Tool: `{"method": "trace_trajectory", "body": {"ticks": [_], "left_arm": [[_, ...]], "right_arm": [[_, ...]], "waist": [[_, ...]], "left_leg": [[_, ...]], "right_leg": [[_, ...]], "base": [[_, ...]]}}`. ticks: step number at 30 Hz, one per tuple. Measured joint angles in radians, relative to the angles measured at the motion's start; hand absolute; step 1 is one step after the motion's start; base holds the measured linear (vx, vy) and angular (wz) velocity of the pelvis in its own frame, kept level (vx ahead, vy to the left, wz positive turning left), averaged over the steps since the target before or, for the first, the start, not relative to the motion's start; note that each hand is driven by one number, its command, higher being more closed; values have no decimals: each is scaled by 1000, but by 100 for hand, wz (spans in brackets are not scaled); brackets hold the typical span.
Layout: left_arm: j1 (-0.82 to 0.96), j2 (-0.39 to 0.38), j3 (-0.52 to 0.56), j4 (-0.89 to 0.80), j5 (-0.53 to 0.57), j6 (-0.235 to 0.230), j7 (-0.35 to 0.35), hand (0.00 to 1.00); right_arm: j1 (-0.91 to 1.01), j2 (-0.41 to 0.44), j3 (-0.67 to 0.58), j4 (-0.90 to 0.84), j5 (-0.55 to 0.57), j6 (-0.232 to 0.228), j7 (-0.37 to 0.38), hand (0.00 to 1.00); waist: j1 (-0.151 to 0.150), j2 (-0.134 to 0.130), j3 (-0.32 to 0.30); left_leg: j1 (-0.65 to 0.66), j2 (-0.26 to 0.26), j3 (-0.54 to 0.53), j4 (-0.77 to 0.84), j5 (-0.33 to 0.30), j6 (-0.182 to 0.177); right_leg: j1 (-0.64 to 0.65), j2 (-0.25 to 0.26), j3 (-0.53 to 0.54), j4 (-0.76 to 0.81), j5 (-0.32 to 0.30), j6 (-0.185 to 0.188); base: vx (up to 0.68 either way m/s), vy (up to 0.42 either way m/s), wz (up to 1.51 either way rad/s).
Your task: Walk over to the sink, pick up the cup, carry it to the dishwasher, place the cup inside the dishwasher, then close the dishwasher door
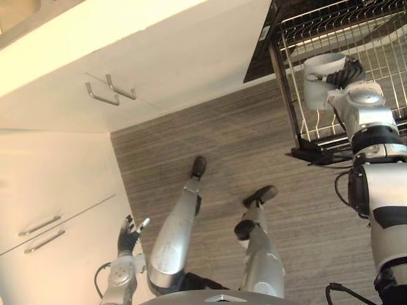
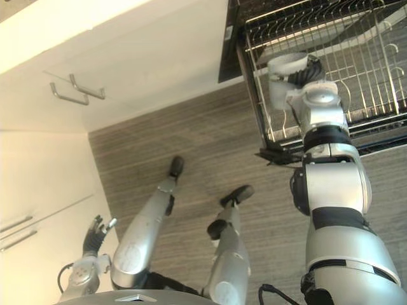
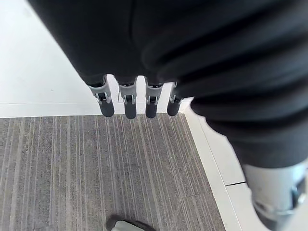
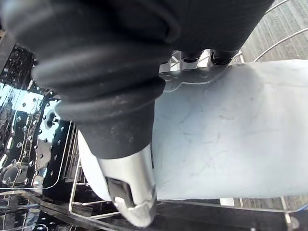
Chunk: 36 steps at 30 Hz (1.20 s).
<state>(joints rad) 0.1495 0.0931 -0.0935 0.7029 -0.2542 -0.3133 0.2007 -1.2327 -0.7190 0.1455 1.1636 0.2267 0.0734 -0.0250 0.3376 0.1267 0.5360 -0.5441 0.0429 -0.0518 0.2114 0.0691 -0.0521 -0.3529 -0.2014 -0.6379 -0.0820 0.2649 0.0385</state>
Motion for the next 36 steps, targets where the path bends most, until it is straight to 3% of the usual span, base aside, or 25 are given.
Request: {"method": "trace_trajectory", "body": {"ticks": [13,14,27,33,36], "left_arm": [[-2,0,-25,17,-47,-3,-35,0],[-2,0,-26,17,-47,-3,-35,0],[-2,-6,-28,17,-46,-2,-33,0],[-1,-7,-28,17,-46,-3,-32,0],[1,-7,-26,14,-46,-10,-29,0]], "right_arm": [[-66,0,39,0,-2,0,-29,100],[-73,0,39,0,-12,0,-30,0],[-108,4,51,0,-8,-11,-47,0],[-140,1,57,-1,146,-94,-2,0],[-102,-1,22,-51,209,-98,38,0]], "waist": [[32,10,1],[33,10,1],[56,15,-2],[51,16,-3],[39,15,-3]], "left_leg": [[-28,2,-3,13,-1,-1],[-28,2,-3,13,-1,-1],[-31,0,-26,6,3,-6],[10,0,-27,-24,12,-9],[63,1,-26,-45,12,-9]], "right_leg": [[-21,0,-4,0,-3,-7],[-21,0,-4,0,-3,-7],[-12,1,-29,0,-11,-6],[17,2,-33,-5,-13,-3],[60,3,-32,-6,-23,2]], "base": [[0,0,0],[0,0,0],[2,4,5],[2,0,2],[0,0,0]]}}
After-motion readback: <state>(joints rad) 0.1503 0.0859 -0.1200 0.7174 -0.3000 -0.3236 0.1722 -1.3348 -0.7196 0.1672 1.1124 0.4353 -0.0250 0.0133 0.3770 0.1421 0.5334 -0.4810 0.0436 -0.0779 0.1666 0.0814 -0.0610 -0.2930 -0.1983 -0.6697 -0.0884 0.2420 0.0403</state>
